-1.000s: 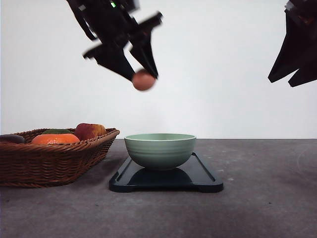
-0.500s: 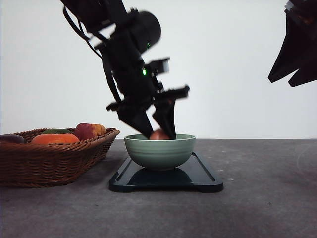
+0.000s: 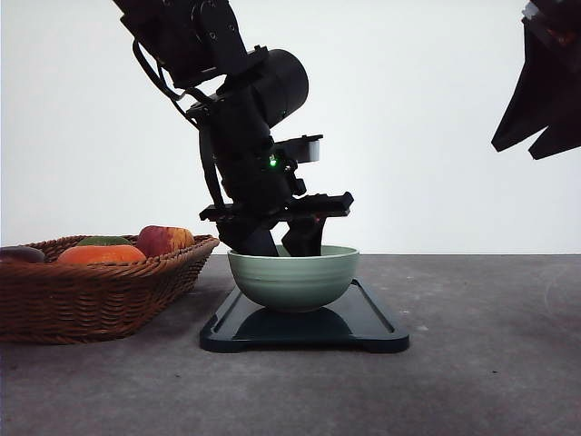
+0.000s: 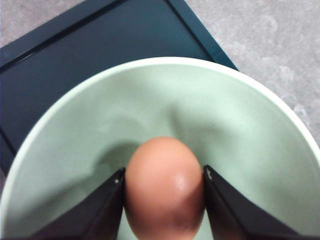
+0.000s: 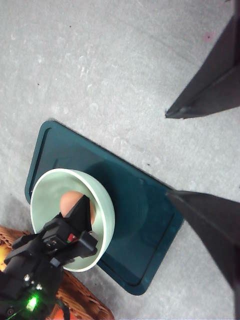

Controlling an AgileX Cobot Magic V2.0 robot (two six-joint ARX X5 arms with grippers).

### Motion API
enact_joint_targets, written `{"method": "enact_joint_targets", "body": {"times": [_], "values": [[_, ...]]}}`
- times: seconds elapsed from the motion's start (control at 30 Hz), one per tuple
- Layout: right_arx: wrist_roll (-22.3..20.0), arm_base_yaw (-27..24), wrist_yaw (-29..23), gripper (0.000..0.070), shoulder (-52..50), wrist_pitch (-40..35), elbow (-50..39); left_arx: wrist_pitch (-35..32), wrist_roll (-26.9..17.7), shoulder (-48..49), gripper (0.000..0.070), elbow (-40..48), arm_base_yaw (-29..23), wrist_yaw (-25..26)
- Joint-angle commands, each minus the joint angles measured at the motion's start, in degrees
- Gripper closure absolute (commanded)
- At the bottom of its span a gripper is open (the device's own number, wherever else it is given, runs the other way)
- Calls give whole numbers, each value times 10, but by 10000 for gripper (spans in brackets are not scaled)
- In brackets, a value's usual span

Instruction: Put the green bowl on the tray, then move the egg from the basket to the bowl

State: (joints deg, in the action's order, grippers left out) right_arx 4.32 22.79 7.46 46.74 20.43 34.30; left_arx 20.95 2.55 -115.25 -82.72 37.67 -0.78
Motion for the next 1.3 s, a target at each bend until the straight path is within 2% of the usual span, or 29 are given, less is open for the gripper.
{"method": "enact_joint_targets", "body": {"times": [0.0, 0.13, 0.43, 0.7, 0.8, 1.0, 1.27], "values": [[2, 2, 0, 424, 4, -2, 4, 1, -2, -16, 335, -13, 7, -2], [2, 2, 0, 424, 4, 2, 4, 24, -2, -13, 297, -31, 7, -2], [2, 2, 0, 424, 3, 21, 4, 106, -3, 33, 298, -103, 5, -2], [2, 3, 0, 424, 3, 24, 4, 193, 2, 111, 299, -88, -8, 19], [2, 3, 1, 424, 3, 24, 4, 171, 10, 161, 300, -37, -11, 21], [2, 3, 2, 424, 4, 23, 4, 99, 35, 299, 303, 130, -19, 20], [2, 3, 2, 424, 4, 24, 4, 90, 68, 494, 303, 326, -73, 20]]}}
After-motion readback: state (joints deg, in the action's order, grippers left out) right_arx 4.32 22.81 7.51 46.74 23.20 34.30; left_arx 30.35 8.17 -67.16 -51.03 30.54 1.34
